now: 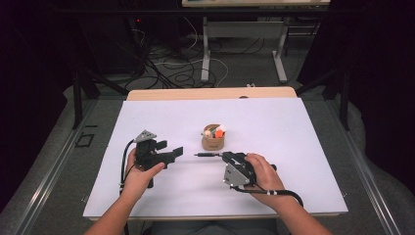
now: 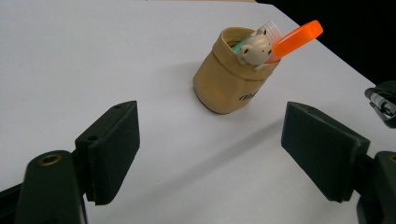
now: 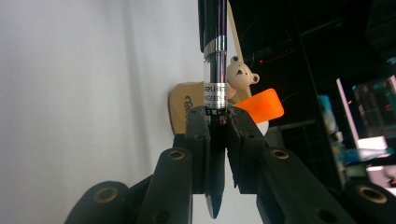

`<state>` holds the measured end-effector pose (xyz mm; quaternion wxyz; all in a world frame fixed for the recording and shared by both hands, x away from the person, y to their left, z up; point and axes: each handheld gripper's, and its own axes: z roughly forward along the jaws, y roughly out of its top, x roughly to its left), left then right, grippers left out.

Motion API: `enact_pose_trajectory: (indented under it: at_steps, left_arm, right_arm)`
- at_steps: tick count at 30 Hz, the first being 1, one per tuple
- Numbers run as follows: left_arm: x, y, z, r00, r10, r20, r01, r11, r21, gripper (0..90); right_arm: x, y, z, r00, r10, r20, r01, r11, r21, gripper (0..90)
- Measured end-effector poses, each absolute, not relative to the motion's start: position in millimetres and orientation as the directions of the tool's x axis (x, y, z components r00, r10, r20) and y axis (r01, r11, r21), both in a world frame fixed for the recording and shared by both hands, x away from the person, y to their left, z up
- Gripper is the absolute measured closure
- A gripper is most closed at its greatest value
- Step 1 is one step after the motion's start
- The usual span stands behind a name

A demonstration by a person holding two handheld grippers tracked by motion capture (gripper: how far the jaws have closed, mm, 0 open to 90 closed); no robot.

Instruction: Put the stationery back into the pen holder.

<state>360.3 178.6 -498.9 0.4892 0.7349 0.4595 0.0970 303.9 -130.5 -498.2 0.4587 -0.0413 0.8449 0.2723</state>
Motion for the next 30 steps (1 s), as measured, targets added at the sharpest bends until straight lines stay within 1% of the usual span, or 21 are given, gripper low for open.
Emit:
enact_pose_trajectory:
  at_steps: [1,2,3,6,8,9,10,11,13,16,18,19,20,22,23,28,29,30]
  left_arm:
    - [360,178,-499,0.563,0.770,-0.300,0.577,-0.107,0.810,19.6]
    - [360,178,-498,0.568,0.769,-0.295,0.576,-0.115,0.809,19.5]
    - [360,177,-498,0.572,0.768,-0.288,0.572,-0.122,0.811,19.6]
    - [359,175,-497,0.582,0.759,-0.291,0.572,-0.128,0.810,19.9]
    - [358,173,-496,0.587,0.753,-0.299,0.576,-0.128,0.807,20.6]
    - [358,172,-495,0.594,0.746,-0.301,0.576,-0.133,0.807,20.8]
    - [358,170,-495,0.597,0.742,-0.305,0.579,-0.135,0.804,21.0]
    - [357,169,-494,0.604,0.736,-0.305,0.579,-0.142,0.803,21.0]
    - [357,165,-492,0.619,0.724,-0.305,0.581,-0.161,0.798,21.0]
    - [355,159,-488,0.640,0.707,-0.302,0.571,-0.175,0.802,21.6]
    - [354,155,-485,0.655,0.703,-0.279,0.560,-0.203,0.803,22.6]
    - [354,153,-484,0.668,0.697,-0.260,0.552,-0.230,0.801,24.6]
    - [354,151,-484,0.668,0.697,-0.261,0.557,-0.237,0.796,25.4]
    - [355,149,-484,0.688,0.690,-0.227,0.543,-0.282,0.791,26.1]
    - [355,148,-484,0.696,0.683,-0.223,0.544,-0.298,0.785,26.9]
    - [354,145,-486,0.711,0.669,-0.219,0.551,-0.336,0.764,27.7]
    - [354,144,-486,0.713,0.661,-0.233,0.556,-0.331,0.763,28.2]
    - [354,144,-486,0.719,0.655,-0.233,0.553,-0.335,0.763,28.6]
  right_arm:
    - [305,-130,-498,-0.558,0.144,-0.817,-0.353,0.850,0.391,79.8]
    - [305,-129,-498,-0.536,0.107,-0.837,-0.367,0.863,0.346,79.7]
    - [303,-129,-499,-0.524,0.093,-0.847,-0.374,0.868,0.327,79.8]
    - [304,-127,-501,-0.452,-0.026,-0.892,-0.448,0.871,0.201,79.7]
    - [303,-126,-503,-0.424,-0.084,-0.902,-0.463,0.876,0.137,79.7]
    - [303,-125,-503,-0.386,-0.126,-0.914,-0.491,0.867,0.088,79.8]
    - [302,-124,-504,-0.386,-0.156,-0.909,-0.488,0.871,0.057,79.7]
    - [302,-123,-504,-0.354,-0.195,-0.915,-0.508,0.861,0.013,79.7]
    - [302,-121,-506,-0.320,-0.242,-0.916,-0.524,0.851,-0.042,79.7]
    - [300,-120,-510,-0.264,-0.287,-0.921,-0.536,0.837,-0.108,79.7]
    - [300,-118,-513,-0.226,-0.314,-0.922,-0.547,0.824,-0.146,79.7]
    - [299,-118,-515,-0.217,-0.315,-0.924,-0.547,0.823,-0.152,79.7]
    - [299,-117,-516,-0.193,-0.328,-0.925,-0.557,0.813,-0.172,79.7]
    - [298,-115,-516,-0.168,-0.346,-0.923,-0.573,0.796,-0.194,79.7]
    - [297,-114,-517,-0.158,-0.354,-0.922,-0.581,0.788,-0.203,79.7]
    - [293,-109,-522,-0.117,-0.394,-0.911,-0.619,0.747,-0.244,79.7]
    - [293,-109,-524,-0.126,-0.378,-0.917,-0.619,0.752,-0.225,79.6]
    - [292,-109,-525,-0.117,-0.398,-0.910,-0.619,0.746,-0.246,79.7]
